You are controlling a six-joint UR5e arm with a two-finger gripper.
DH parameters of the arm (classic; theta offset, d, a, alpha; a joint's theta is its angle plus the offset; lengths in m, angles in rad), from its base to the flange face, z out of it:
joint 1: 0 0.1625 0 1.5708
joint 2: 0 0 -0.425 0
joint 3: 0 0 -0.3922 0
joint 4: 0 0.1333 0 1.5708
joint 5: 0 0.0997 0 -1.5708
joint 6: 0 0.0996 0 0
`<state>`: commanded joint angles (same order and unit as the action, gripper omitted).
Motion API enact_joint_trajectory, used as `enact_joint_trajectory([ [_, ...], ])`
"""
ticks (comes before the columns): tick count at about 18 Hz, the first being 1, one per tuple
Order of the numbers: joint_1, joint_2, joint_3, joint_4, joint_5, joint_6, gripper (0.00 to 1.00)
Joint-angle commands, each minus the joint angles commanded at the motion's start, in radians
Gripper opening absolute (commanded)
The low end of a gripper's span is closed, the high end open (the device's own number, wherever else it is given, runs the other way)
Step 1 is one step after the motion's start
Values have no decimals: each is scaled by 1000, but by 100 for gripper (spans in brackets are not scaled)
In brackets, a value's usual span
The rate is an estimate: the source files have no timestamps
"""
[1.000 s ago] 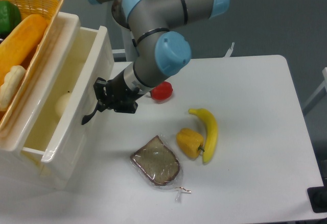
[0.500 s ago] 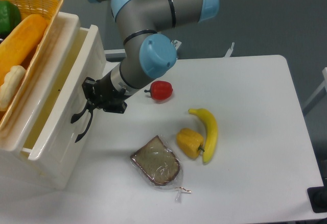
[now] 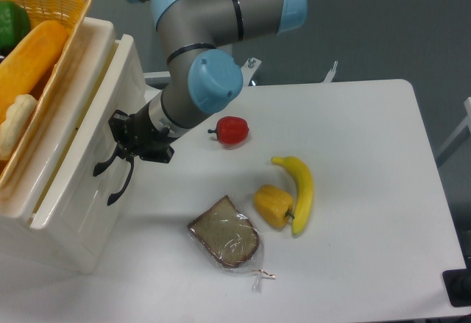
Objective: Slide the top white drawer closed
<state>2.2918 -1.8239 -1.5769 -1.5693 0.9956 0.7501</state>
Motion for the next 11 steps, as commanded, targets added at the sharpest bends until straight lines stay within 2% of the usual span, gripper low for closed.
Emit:
enact_joint_trajectory([
  [9, -6, -5, 3, 0, 3, 0, 2],
  [11, 17, -3, 8, 2, 9, 5, 3],
])
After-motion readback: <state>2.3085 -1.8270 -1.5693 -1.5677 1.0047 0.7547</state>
